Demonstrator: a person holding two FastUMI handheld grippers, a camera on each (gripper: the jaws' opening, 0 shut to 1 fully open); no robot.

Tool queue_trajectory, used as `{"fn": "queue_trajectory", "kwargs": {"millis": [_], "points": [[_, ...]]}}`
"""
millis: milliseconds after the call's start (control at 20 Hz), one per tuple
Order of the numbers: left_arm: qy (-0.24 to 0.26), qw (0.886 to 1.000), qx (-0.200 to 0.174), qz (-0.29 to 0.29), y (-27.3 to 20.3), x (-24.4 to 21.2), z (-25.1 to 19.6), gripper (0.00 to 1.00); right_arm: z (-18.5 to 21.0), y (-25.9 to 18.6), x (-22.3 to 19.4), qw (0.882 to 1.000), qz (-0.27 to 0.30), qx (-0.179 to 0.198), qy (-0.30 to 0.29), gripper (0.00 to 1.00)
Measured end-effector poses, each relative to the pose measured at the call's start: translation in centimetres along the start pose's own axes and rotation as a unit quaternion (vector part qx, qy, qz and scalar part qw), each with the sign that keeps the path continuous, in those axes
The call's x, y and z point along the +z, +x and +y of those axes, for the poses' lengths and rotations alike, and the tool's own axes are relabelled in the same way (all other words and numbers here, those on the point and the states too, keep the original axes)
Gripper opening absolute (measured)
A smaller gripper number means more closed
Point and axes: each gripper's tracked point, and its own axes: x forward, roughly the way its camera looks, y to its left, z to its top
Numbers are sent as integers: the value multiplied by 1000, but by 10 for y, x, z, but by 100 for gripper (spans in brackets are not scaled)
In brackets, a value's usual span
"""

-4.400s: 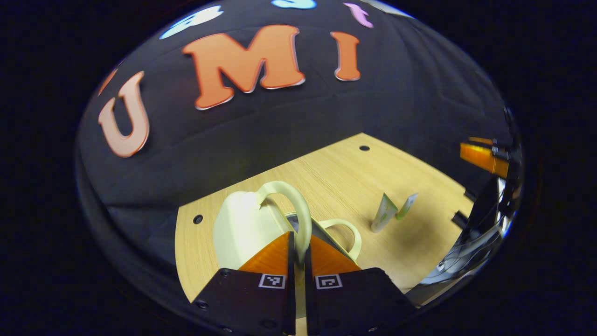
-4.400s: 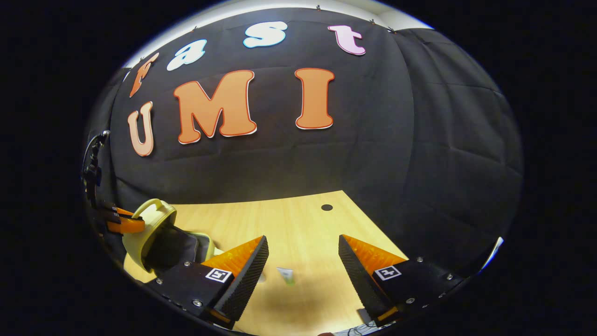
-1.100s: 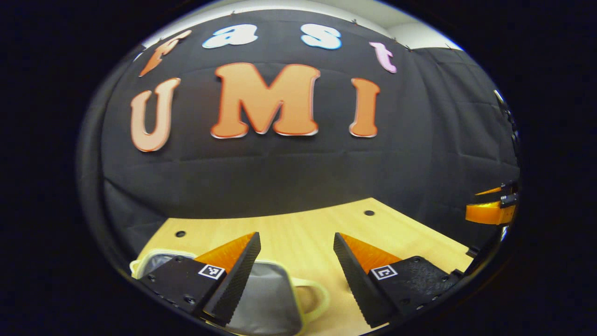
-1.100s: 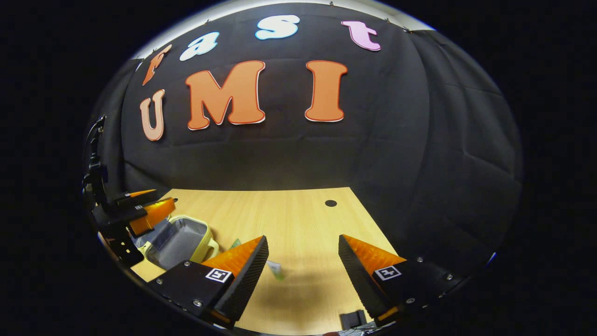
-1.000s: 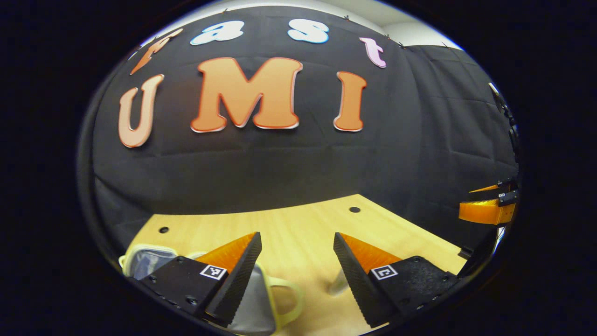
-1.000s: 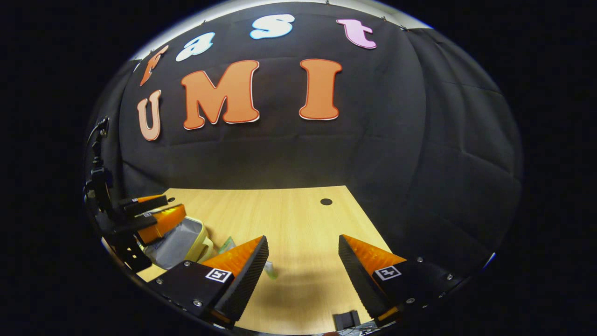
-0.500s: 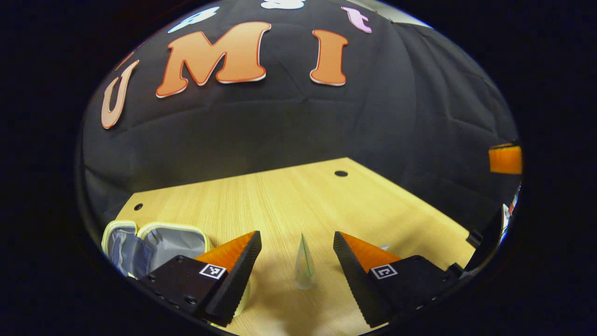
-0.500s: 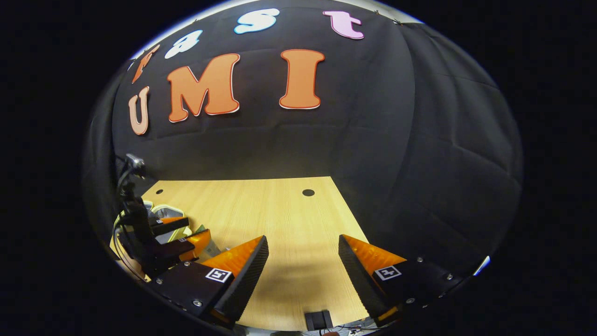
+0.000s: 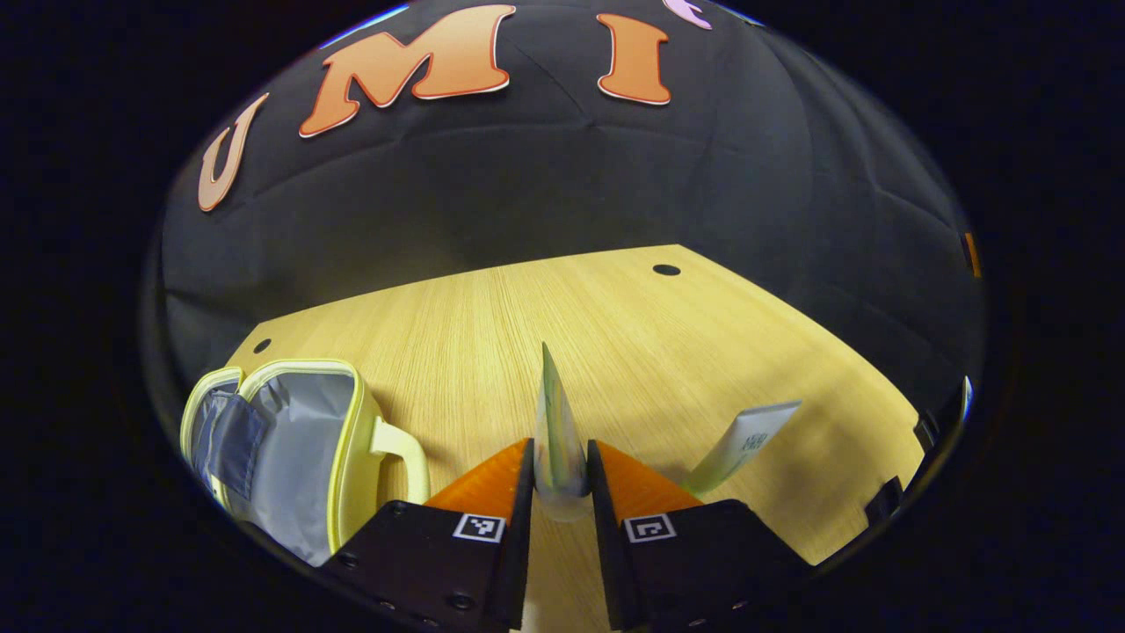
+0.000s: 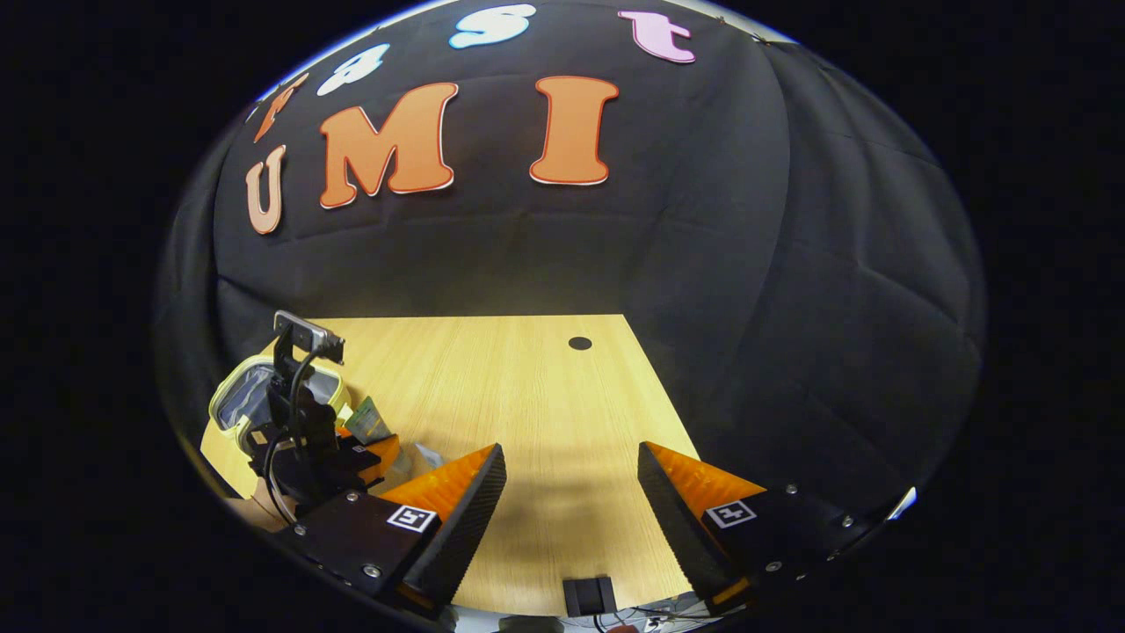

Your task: First open the suitcase, pack the skin care products into it, and then close the suitcase.

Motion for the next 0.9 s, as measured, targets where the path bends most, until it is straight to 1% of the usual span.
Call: {"fn": "queue_trajectory", "kwargs": {"millis": [50,100,250,400,500,650,800,900], "points": [[-5,1000,1,5,-1,3,1,31,5,1,-3,1000,2,5,-1,96],[-10,1000,1,5,-4,3,4,30,12,3,-5,1000,3,11,-1,96],[-25,1000,-6,-5,-26,21,13,30,40,15,-11,999,7,38,-2,96],[-60,998,-23,-12,-56,40,20,30,74,31,-22,997,15,72,1,96],[-86,996,-31,-16,-76,52,26,29,94,44,-39,995,35,90,-4,96],[-102,994,-28,-17,-104,60,40,29,115,68,-67,991,64,112,-31,96],[-119,992,-27,-11,-122,57,51,29,131,90,-95,984,100,140,-35,96],[-122,992,-16,-7,-129,51,62,30,137,107,-110,981,120,150,-34,96]]}}
